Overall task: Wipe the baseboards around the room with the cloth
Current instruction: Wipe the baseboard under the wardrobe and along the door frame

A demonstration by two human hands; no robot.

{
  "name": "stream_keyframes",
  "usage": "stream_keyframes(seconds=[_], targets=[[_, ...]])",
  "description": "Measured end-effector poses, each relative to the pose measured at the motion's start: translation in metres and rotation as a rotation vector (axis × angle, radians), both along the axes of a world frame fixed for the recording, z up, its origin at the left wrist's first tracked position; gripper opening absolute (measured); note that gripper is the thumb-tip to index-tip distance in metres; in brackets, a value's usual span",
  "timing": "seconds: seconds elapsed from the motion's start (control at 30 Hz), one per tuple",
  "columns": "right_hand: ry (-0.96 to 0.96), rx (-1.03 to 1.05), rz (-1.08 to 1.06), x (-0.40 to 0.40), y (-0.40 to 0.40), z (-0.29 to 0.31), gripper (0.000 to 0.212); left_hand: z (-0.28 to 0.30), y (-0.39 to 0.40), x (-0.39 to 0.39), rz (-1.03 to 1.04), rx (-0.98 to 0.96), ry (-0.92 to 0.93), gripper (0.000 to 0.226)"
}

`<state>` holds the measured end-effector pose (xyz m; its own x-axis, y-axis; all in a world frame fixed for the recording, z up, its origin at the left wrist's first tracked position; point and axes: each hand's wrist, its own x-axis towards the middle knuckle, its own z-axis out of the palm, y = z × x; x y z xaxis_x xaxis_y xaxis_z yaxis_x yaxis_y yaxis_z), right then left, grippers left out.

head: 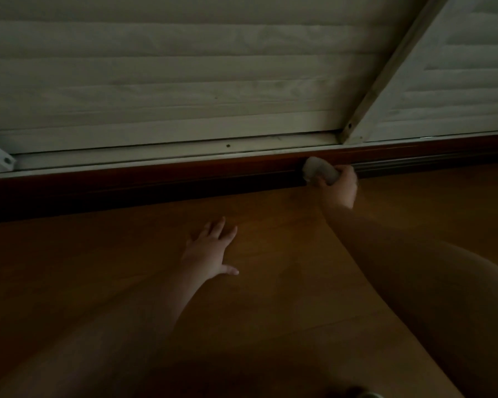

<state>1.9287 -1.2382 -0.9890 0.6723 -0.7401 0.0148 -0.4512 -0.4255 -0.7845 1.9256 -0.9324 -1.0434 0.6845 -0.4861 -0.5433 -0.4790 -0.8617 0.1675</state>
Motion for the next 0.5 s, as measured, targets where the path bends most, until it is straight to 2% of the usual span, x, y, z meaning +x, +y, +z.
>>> stream_keyframes(seconds=[0.07,0.13,0.3,0.5], targets=[[0.037,0.001,-0.226,-0.006,-0.016,-0.003,0.047,0.002,0.0,0.0,-0.014,0.002,-0.011,0.112],[0.102,0.004,-0.32,-0.012,-0.024,-0.006,0.049,0.005,0.001,0.002,-0.032,0.012,0.004,0.112],[0.171,-0.012,-0.084,-0.005,0.009,-0.011,0.053,0.019,0.012,0.023,-0.082,0.002,0.097,0.107],[0.189,0.079,0.059,0.009,0.09,-0.011,0.05,0.014,0.042,0.02,-0.106,-0.007,0.0,0.105]])
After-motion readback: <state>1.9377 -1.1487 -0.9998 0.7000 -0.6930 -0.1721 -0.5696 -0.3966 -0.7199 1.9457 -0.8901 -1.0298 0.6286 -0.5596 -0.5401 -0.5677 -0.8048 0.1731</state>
